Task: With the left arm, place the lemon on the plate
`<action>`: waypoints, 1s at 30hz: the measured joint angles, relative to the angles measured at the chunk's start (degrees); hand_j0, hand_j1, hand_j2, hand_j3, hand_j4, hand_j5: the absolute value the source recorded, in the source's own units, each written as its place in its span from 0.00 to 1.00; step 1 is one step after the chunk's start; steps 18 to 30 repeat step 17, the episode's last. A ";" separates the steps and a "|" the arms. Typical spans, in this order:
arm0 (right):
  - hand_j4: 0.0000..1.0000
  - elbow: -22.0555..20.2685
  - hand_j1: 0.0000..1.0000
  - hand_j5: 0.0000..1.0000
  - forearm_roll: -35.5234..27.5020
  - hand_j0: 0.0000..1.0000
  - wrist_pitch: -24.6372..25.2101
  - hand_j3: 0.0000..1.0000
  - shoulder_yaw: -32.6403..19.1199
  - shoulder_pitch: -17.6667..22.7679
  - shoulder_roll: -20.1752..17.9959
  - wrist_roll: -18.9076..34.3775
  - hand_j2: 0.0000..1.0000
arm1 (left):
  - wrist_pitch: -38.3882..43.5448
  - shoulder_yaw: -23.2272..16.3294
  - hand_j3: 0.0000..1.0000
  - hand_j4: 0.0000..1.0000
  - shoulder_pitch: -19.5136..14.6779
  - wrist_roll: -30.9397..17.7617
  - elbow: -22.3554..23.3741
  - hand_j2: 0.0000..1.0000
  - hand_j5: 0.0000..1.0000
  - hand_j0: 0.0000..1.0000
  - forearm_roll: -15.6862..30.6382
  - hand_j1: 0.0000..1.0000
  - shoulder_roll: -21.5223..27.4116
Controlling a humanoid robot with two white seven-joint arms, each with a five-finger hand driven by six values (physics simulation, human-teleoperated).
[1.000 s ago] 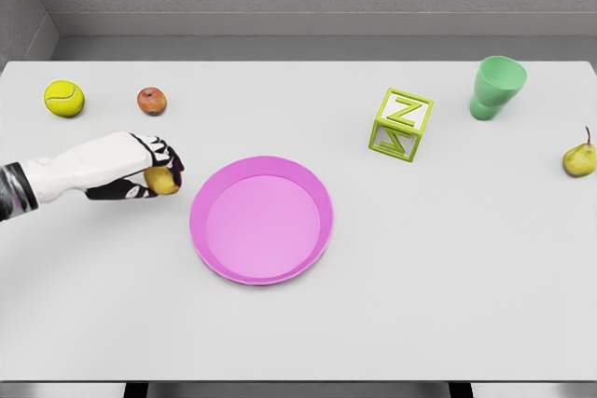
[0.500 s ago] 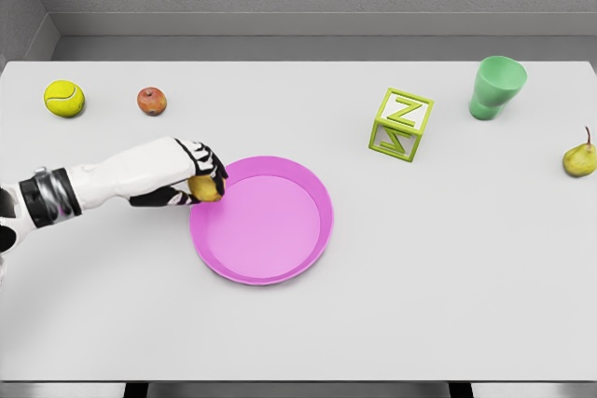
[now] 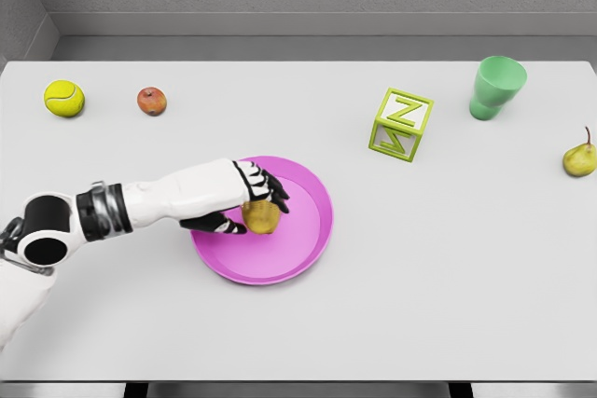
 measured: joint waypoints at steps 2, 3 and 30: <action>1.00 0.00 1.00 1.00 0.00 1.00 0.00 1.00 -0.01 0.00 0.00 0.00 1.00 | 0.01 0.19 0.99 0.99 -0.18 0.00 0.02 0.99 0.99 0.99 0.19 0.99 -0.24; 1.00 0.00 1.00 1.00 0.00 1.00 0.00 1.00 0.00 0.00 0.00 -0.01 1.00 | -0.01 0.79 0.99 0.99 -0.18 0.00 0.05 0.99 0.99 0.99 0.26 0.99 -0.16; 1.00 0.00 1.00 1.00 0.00 1.00 0.00 1.00 0.01 0.00 0.00 0.00 1.00 | 0.01 20.97 1.00 1.00 7.03 0.00 5.57 1.00 1.00 1.00 0.94 1.00 8.57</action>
